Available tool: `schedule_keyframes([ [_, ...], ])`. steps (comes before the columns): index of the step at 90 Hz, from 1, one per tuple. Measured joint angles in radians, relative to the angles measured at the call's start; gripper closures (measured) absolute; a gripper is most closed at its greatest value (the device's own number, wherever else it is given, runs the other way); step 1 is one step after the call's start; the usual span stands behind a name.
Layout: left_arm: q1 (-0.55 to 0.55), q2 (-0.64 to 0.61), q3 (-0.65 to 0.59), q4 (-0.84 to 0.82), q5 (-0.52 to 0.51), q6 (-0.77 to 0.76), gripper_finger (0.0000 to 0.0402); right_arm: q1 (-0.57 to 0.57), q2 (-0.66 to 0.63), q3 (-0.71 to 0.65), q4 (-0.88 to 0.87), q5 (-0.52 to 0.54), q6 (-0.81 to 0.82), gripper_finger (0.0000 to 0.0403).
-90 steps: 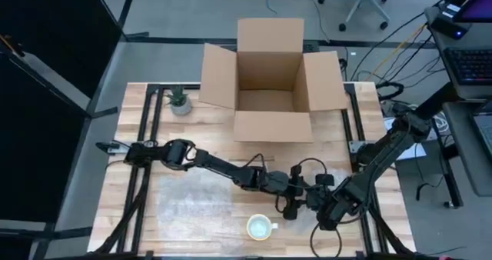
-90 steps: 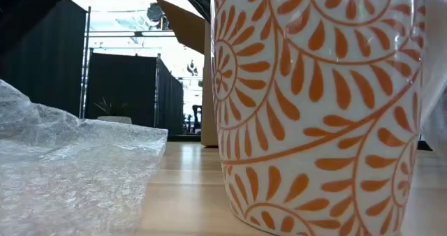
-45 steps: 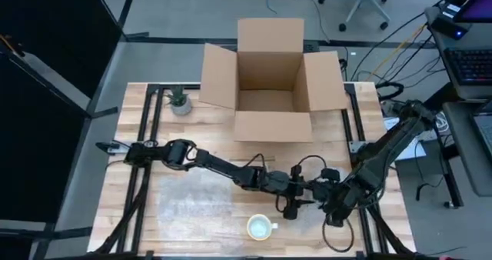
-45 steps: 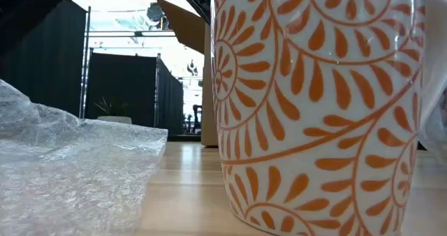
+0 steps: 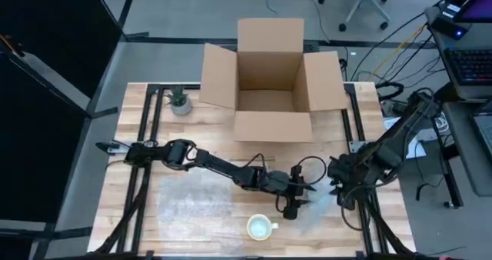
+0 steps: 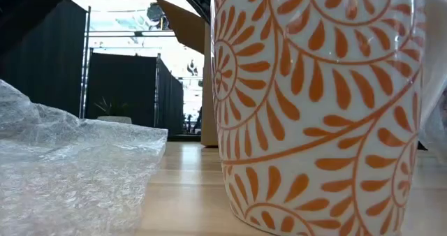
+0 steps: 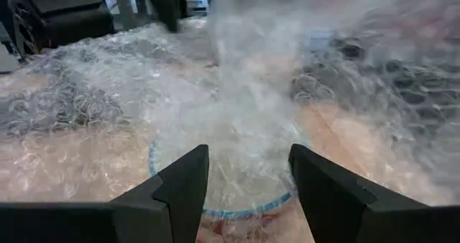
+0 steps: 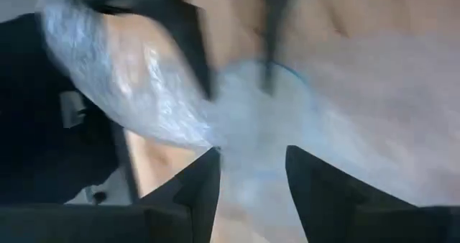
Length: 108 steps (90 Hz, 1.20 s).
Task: Wrap mug
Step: Wrap the red patterned mug with bubble wrap
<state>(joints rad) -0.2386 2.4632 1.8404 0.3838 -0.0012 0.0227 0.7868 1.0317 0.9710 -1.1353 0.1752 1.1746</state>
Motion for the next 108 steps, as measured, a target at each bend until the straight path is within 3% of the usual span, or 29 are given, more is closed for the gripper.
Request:
schedule_keyframes([
  [22, 0.000, 0.001, 0.000, 0.001, 0.000, 0.000, 0.0215, -0.006, 0.036, 0.000, -0.200, 0.172, 0.157, 0.0259],
  [39, 0.000, 0.001, 0.000, 0.003, 0.001, 0.000, 0.0215, -0.036, 0.084, -0.017, -0.220, 0.193, 0.177, 0.0259],
  [52, 0.000, 0.001, 0.000, 0.004, 0.007, 0.001, 0.0215, -0.052, 0.088, -0.095, -0.093, 0.171, 0.158, 0.0259],
  [69, 0.000, 0.001, 0.000, 0.003, 0.020, 0.002, 0.0215, -0.053, 0.086, -0.142, 0.116, 0.033, 0.039, 0.0259],
  [108, -0.001, 0.002, 0.000, 0.003, 0.015, 0.000, 0.0215, -0.038, 0.134, -0.106, 0.306, 0.058, -0.140, 0.0259],
])
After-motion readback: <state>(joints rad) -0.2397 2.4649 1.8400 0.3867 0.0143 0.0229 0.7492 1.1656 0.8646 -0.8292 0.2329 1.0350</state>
